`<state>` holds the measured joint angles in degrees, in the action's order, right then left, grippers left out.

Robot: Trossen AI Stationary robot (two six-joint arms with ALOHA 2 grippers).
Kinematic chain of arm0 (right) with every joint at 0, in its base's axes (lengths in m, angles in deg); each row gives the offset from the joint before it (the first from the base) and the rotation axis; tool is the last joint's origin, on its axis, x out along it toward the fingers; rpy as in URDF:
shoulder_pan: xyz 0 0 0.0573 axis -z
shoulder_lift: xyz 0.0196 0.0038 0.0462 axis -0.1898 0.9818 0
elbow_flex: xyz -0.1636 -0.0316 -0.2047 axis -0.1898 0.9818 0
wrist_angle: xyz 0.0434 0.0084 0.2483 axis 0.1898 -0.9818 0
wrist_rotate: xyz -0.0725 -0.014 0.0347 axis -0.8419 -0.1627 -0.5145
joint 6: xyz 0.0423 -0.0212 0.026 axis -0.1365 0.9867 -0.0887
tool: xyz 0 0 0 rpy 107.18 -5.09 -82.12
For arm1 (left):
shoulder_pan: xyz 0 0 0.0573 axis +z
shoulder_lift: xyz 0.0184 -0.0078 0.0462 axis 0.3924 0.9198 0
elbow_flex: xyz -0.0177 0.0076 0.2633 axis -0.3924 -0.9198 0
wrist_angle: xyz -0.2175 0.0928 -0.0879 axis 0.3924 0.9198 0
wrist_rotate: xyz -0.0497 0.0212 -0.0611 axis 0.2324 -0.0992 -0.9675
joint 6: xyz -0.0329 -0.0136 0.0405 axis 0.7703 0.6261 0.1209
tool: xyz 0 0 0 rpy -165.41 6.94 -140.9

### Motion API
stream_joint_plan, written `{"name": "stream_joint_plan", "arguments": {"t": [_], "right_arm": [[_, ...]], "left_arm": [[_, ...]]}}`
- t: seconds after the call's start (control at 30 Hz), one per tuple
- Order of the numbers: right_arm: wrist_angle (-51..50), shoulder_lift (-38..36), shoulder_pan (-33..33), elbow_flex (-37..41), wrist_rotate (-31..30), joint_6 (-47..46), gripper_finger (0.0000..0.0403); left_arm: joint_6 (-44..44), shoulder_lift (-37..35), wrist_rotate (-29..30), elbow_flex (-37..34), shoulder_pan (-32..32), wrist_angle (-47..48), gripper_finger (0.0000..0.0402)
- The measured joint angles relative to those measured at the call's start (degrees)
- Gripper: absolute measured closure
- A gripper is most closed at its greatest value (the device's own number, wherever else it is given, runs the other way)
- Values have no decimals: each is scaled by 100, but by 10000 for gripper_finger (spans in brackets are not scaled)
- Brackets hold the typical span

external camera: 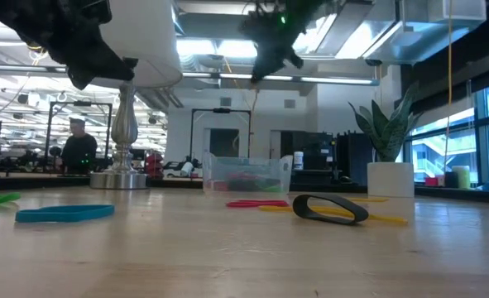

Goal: Pick and place rubber bands into bin
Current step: Put the top yellow rubber band into the transparent bin, then put the top blue rubber band into the transparent bin

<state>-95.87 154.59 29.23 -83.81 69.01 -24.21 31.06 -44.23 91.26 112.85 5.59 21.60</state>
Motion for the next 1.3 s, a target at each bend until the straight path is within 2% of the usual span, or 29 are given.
{"name": "stream_joint_plan", "arguments": {"t": [0.23, 0.47, 0.8, 1.17, 1.3], "right_arm": [[60, 618, 952, -2, 1000, 789, 403], [65, 1448, 1238, 4, 1608, 1236, 401], [-131, 1874, 1230, 4, 1683, 1368, 369], [-143, 1714, 1306, 2, 1699, 988, 283], [-212, 1561, 1304, 2, 2034, 805, 261]], "left_arm": [[443, 344, 528, 0, 14, -14, 399], [831, 671, 599, 2, 150, -11, 400], [1059, 821, 622, 2, 273, -13, 400], [851, 821, 604, 2, 269, -10, 400], [606, 819, 600, 2, 269, -12, 396]]}}
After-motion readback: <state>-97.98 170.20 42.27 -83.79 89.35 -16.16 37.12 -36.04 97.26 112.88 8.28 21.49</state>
